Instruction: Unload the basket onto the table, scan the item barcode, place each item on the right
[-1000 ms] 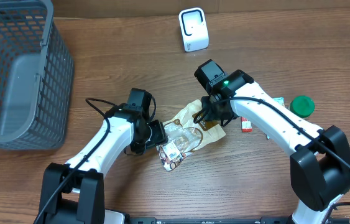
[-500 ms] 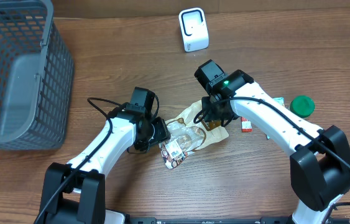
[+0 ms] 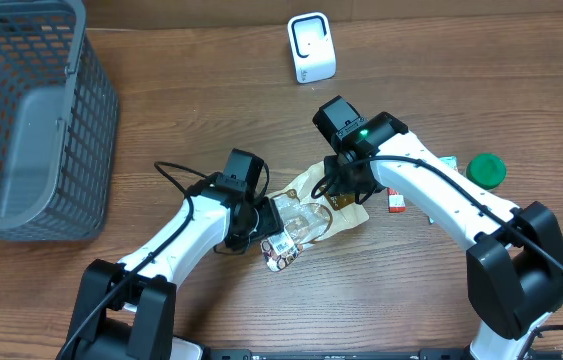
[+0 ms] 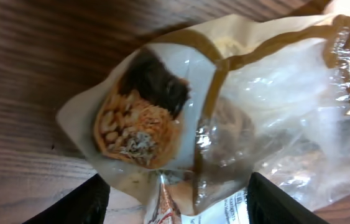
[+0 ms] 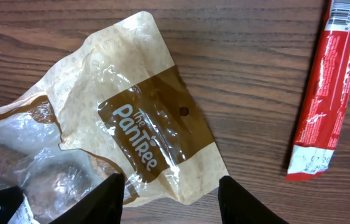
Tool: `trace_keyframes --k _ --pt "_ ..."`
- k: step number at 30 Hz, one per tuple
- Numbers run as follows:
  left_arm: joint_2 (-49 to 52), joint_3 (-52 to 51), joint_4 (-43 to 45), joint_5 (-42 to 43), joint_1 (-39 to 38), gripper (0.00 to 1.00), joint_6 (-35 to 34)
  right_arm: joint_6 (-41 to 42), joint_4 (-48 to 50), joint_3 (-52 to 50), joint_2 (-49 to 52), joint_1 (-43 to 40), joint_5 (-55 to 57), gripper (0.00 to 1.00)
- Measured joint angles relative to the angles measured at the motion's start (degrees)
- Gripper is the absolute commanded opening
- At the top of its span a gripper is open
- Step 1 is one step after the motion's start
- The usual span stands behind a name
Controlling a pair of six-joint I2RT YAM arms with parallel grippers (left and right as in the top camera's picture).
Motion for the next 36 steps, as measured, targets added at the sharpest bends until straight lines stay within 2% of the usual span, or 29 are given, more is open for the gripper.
trace_keyframes --k 3,8,16,22,25,33,36 --pt "0.0 -0.1 1.8 -0.3 0.0 0.59 -0.4 0.0 0.0 0.0 0.0 0.0 -0.1 0.56" --pt "0.0 -0.2 6.8 -1.1 0.0 0.54 -1.2 -0.2 0.0 0.0 0.0 0.0 -0.5 0.57" --pt "0.0 -0.2 10.8 -6.0 0.0 0.54 -1.2 -0.2 -0.5 0.0 0.0 0.0 -0.9 0.64" --pt "0.0 -0.2 10.1 -5.9 0.0 0.62 0.1 -0.7 -1.4 0.0 0.0 0.0 -1.0 0.79" --pt "0.0 -0.2 8.0 -4.5 0.0 0.66 1.0 -2.2 -2.0 0.0 0.0 0.0 -2.0 0.8" --pt "0.0 -0.2 4.5 -1.3 0.0 0.64 2.7 -4.0 -2.0 0.0 1.7 0.0 -4.5 0.82" --pt "0.0 -0.2 4.5 -0.7 0.0 0.63 3.3 -4.4 -2.0 0.0 4.0 0.0 -5.4 0.92"
